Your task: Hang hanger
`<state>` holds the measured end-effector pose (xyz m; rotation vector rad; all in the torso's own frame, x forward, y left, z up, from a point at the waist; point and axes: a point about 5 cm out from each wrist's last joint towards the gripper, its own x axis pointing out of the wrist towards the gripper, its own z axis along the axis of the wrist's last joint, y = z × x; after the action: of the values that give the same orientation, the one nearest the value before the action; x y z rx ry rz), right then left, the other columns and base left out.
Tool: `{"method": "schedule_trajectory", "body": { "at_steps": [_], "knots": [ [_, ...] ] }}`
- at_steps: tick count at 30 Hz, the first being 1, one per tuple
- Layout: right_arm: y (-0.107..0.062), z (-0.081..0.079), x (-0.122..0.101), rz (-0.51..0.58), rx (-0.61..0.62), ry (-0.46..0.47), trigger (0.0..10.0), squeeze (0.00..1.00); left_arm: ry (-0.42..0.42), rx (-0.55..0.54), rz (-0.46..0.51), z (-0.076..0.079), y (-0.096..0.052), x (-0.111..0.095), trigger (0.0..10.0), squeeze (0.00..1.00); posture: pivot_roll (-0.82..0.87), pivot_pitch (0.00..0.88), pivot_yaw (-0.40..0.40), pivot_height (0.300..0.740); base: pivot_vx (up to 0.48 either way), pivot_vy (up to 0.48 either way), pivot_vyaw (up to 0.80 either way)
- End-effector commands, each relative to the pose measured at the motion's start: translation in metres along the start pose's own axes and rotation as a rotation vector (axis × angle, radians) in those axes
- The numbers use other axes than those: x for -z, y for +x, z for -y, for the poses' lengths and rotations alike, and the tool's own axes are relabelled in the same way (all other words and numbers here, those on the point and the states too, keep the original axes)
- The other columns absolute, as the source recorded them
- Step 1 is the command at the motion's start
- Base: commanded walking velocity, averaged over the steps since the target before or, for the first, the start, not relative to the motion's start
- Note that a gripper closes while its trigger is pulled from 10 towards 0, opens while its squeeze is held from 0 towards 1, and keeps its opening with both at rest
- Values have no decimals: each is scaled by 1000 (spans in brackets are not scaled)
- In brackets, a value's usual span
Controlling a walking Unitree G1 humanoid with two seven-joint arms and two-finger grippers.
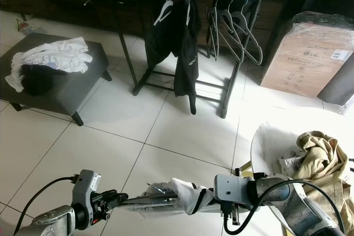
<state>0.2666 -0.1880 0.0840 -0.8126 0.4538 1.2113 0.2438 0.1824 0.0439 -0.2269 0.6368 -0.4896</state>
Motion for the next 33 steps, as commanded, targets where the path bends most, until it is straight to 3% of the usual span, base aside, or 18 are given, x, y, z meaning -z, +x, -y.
{"method": "schedule_trajectory", "body": {
  "at_steps": [1,4,6,12,14,18,22,33],
  "knots": [
    [-2,3,-7,46,28,7,0,0,-50,-22,-16,2,-1,7,10000,1000,-72,193,-9,740,0,0,0],
    [-1,13,-13,76,105,95,0,0,-151,-92,24,1,0,8,10000,1000,-72,194,-9,740,0,0,0],
    [-1,17,-17,104,127,158,0,0,-191,-81,56,3,-1,7,10000,1000,-71,195,-8,740,0,0,0],
    [1,19,-29,187,141,206,0,0,-236,-84,177,13,-3,-2,10000,1000,-66,198,-8,740,0,0,0],
    [1,17,-34,208,131,202,0,0,-259,-141,256,14,-5,-5,10000,0,-66,198,-9,740,0,0,0],
    [1,16,-38,229,118,196,0,0,-292,-138,307,15,-7,-8,10000,0,-62,198,-10,740,0,0,0],
    [0,13,-43,247,100,203,0,0,-394,-166,408,6,-13,-15,10000,0,-65,198,-11,740,0,0,0],
    [-2,12,-45,249,88,206,0,0,-465,-231,465,-6,-20,-15,10000,0,-65,203,-14,740,0,0,0]
  ]
}}
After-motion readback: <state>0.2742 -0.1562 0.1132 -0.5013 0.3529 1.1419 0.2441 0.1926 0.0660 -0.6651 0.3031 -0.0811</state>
